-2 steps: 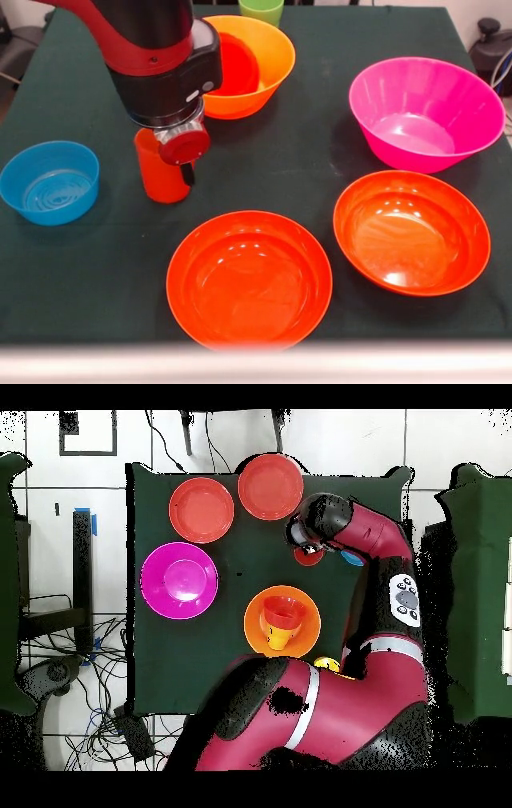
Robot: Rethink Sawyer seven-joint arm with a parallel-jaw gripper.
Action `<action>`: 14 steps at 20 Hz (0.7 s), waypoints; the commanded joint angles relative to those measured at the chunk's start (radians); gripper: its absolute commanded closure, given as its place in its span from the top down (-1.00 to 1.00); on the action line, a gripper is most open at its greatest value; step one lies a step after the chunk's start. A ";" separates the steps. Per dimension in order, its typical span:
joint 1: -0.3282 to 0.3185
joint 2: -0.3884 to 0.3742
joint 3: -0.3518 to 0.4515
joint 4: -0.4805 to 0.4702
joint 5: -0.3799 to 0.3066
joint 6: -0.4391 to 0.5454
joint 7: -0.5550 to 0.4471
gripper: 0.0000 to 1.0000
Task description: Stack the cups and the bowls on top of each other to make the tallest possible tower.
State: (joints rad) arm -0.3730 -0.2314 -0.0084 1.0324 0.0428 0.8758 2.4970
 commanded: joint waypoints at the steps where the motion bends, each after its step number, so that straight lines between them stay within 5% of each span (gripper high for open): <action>1: -0.020 0.022 0.123 0.079 -0.079 -0.050 -0.256 1.00; 14: -0.033 0.017 0.151 0.067 -0.114 0.010 -0.247 1.00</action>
State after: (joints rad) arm -0.3907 -0.2323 0.0297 1.0389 -0.0073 0.8759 2.4970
